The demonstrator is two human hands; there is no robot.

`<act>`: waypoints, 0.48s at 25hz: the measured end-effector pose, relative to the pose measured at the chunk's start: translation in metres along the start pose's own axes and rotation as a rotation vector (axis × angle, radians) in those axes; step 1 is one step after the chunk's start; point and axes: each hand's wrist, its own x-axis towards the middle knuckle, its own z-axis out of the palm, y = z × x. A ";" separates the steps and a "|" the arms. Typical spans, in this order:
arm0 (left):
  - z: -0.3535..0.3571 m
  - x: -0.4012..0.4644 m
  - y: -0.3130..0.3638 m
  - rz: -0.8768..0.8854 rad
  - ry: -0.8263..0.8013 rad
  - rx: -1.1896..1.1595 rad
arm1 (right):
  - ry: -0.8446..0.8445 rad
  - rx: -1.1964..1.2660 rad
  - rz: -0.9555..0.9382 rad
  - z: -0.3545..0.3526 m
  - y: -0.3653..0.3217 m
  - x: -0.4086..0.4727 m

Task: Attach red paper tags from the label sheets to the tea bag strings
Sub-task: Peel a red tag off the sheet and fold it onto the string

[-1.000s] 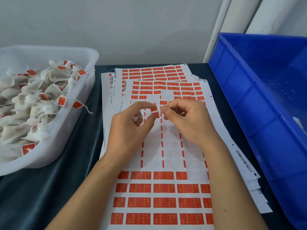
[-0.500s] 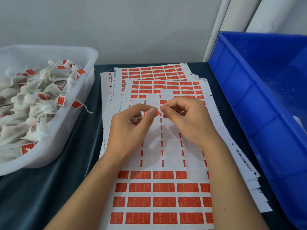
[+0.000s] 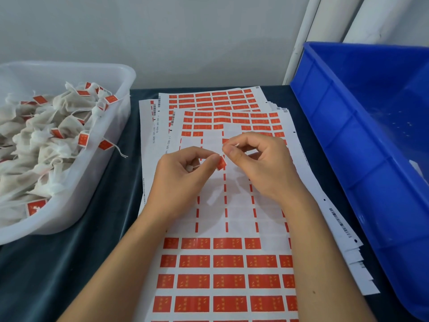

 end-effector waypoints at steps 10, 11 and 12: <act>-0.006 0.004 0.004 -0.141 -0.099 -0.126 | -0.092 0.069 0.031 0.000 -0.002 0.000; -0.006 0.003 0.004 -0.136 -0.100 -0.125 | -0.093 0.070 0.033 0.000 -0.002 0.000; -0.006 0.004 0.004 -0.130 -0.100 -0.122 | -0.094 0.073 0.035 0.000 -0.002 0.000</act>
